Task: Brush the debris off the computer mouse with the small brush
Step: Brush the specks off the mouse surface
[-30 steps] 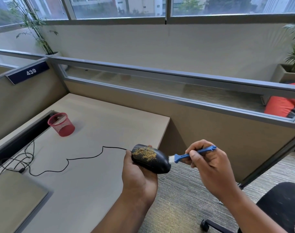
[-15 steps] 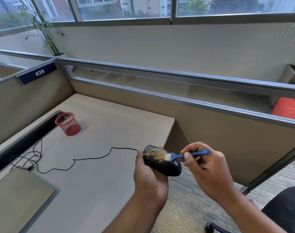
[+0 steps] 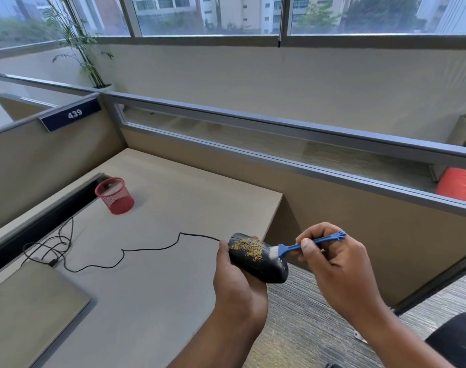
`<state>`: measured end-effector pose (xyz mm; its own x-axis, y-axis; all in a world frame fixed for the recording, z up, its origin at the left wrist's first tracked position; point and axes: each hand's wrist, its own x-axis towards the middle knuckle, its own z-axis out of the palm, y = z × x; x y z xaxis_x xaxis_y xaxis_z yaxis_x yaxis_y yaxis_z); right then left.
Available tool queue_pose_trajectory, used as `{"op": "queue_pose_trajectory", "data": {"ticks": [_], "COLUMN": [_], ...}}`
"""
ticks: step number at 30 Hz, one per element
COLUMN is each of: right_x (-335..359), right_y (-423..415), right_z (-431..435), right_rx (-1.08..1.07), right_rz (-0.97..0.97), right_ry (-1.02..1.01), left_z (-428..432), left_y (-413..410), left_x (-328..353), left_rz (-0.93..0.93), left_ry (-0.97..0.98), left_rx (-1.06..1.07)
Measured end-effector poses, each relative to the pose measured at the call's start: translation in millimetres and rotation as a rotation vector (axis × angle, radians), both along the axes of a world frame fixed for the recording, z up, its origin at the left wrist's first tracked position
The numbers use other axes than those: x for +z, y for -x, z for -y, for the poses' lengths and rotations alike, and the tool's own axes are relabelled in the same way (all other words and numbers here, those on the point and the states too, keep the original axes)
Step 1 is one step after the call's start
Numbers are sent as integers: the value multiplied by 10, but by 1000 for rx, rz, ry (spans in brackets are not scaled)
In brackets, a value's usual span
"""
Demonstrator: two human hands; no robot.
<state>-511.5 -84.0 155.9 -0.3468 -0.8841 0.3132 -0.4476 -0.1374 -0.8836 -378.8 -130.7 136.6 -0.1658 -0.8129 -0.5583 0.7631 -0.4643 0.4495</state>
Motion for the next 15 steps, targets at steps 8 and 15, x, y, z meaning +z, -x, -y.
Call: {"op": "queue_pose_trajectory", "data": {"ticks": [8, 15], "right_x": [-13, 48], "right_y": [-78, -226], "right_z": [26, 106], "right_rx": [-49, 34], "right_rz": [-55, 22], "right_ry": [-18, -12], "left_z": [47, 48], "left_y": [-46, -38], "left_x": [46, 20], "left_rz": [-10, -25], "left_ry": [3, 4], "left_rx": [27, 16]}}
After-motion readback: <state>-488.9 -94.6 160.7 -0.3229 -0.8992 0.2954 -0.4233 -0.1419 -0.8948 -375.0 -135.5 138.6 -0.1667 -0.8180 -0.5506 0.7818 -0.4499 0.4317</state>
